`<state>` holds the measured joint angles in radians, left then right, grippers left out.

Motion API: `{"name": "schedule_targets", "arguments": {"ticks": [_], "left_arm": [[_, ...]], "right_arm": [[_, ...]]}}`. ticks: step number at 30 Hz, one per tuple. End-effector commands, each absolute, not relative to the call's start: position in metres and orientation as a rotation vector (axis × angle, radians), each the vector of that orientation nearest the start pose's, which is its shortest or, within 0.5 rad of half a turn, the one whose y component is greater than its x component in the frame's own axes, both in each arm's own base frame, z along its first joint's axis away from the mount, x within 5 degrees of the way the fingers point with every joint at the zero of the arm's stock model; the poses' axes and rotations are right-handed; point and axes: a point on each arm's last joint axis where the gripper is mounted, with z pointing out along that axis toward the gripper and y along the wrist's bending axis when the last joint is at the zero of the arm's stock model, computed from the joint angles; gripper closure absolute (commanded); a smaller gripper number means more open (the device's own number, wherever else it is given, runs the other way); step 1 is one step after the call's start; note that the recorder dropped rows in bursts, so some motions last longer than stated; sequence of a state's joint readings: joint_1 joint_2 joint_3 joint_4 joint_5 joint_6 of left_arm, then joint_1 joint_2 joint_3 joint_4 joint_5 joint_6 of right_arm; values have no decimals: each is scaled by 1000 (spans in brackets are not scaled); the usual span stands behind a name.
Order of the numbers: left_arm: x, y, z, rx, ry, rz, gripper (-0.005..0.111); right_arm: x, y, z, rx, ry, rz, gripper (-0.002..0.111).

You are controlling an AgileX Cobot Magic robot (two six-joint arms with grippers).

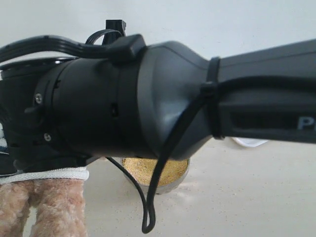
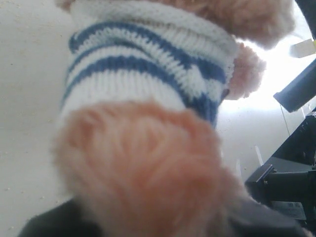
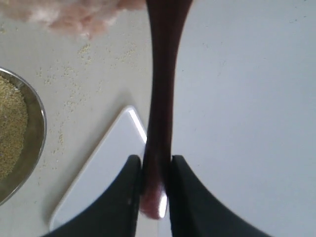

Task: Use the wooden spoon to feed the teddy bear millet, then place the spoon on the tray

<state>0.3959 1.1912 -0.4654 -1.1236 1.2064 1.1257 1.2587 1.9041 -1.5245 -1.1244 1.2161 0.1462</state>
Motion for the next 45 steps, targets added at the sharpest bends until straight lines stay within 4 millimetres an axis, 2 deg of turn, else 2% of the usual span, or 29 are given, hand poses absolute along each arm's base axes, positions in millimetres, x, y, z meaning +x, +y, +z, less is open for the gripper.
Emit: {"name": "schedule_targets", "arguments": {"ticks": [1,9,11,13,15,18,24,27,32,36,41,44,45], "left_arm": [[167,-14,222,160,2369,-1166,102],[167,-14,222,160,2369,-1166,102],[167,-14,222,160,2369,-1166,102],[167,-14,222,160,2369,-1166,102],[167,-14,222,160,2369,-1166,102],[167,-14,222,160,2369,-1166,102],[167,-14,222,160,2369,-1166,102],[167,-14,222,160,2369,-1166,102],[167,-14,222,160,2369,-1166,102],[167,-14,222,160,2369,-1166,102],[167,-14,222,160,2369,-1166,102],[167,-14,222,160,2369,-1166,102],[167,-14,222,160,2369,-1166,102]], "right_arm": [[192,349,292,-1501,1626,-942,108],[184,343,295,-1488,1652,-904,108],[183,339,291,-1476,1638,-928,108],[185,334,282,-1546,1646,-963,108],[176,333,283,-1513,1667,-917,108],[176,332,282,-1516,1639,-940,108],[178,329,288,-1506,1636,-939,108],[176,324,299,-1477,1649,-908,108],[169,304,334,-1373,1686,-797,108],[175,275,353,-1300,1852,-663,108],[197,243,344,-1331,2135,-507,108],[214,229,325,-1361,2195,-594,108],[217,225,312,-1410,2211,-640,108]]}}
